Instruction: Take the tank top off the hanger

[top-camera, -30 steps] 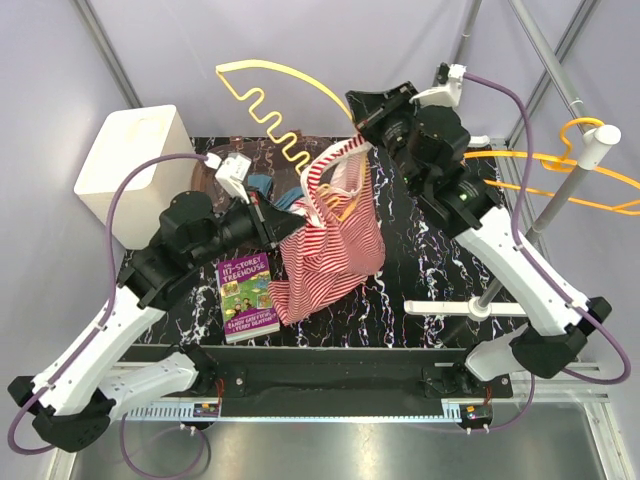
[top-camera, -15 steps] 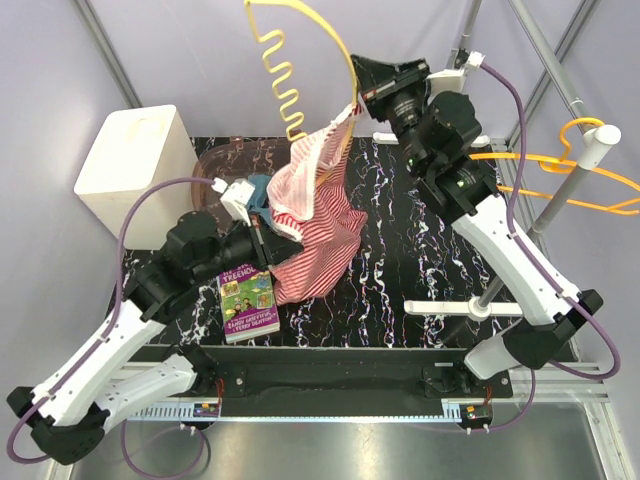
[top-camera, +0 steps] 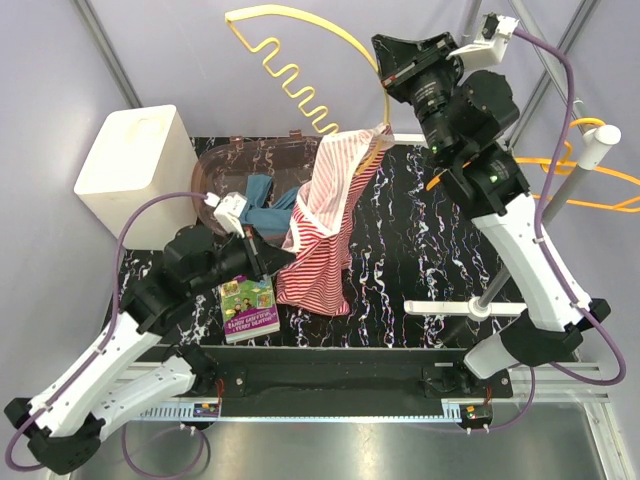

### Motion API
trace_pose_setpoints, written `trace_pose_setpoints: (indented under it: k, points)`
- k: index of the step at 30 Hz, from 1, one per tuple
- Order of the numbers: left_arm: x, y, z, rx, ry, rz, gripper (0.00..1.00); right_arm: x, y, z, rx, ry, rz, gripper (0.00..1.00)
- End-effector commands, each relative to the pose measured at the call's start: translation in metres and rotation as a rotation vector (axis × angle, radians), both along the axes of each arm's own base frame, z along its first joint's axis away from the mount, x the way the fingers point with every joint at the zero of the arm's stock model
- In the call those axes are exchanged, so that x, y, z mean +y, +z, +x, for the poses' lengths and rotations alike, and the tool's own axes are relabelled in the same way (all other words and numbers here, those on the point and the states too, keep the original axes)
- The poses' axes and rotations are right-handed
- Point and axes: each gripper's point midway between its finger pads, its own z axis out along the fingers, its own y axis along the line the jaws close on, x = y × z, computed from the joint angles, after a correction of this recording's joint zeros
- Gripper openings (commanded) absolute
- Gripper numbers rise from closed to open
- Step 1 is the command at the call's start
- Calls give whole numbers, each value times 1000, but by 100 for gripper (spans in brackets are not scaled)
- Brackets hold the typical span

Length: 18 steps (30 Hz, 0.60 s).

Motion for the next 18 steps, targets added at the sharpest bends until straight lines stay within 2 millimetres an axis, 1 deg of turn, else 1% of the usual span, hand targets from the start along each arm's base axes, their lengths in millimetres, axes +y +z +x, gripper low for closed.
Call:
trace_pose_setpoints:
  k: [1, 3, 4, 5, 6, 7, 8, 9, 10, 11, 12, 13, 14, 15, 17, 18]
  points:
    - [1, -3, 27, 20, 96, 74, 0, -24, 46, -37, -18, 44, 101, 0]
    - [-8, 12, 29, -26, 48, 52, 0, -24, 44, -35, -60, -2, -12, 0]
    - [-16, 24, 24, -59, -2, 17, 0, -25, 49, -36, -106, -33, -50, 0]
    - [-19, 35, 20, -98, -35, -11, 0, -30, 41, -27, -119, -119, -154, 0]
    - [-20, 45, 14, -131, -65, -43, 0, -32, 27, -18, -106, -165, -211, 0]
    - [-20, 59, 6, -181, -94, -90, 0, -39, 30, -16, -137, -216, -225, 0]
    - [-12, 65, -4, -209, -95, -114, 0, -49, 26, -13, -138, -282, -262, 0]
    - [-5, 65, -8, -215, -81, -108, 0, -57, 20, -13, -131, -303, -264, 0]
    - [8, 44, -7, -158, -20, -37, 0, -60, 22, -15, -133, -306, -246, 0]
    - [20, 37, -11, -150, 12, -12, 0, -64, 23, -17, -123, -315, -223, 0]
    - [28, 26, -12, -124, 39, 20, 0, -66, 24, -19, -119, -313, -209, 0]
    - [38, 6, -14, -71, 76, 75, 0, -66, 20, -18, -100, -314, -209, 0]
    - [42, -5, -17, -33, 96, 77, 0, -69, 18, -17, -83, -322, -190, 0]
    - [47, -5, -23, -33, 102, 55, 0, -71, 18, -18, -74, -326, -182, 0]
    - [48, -13, -27, 0, 112, 27, 0, -73, 15, -18, -58, -326, -163, 0]
    - [49, -13, -27, 1, 119, 15, 0, -74, 18, -20, -59, -324, -150, 0]
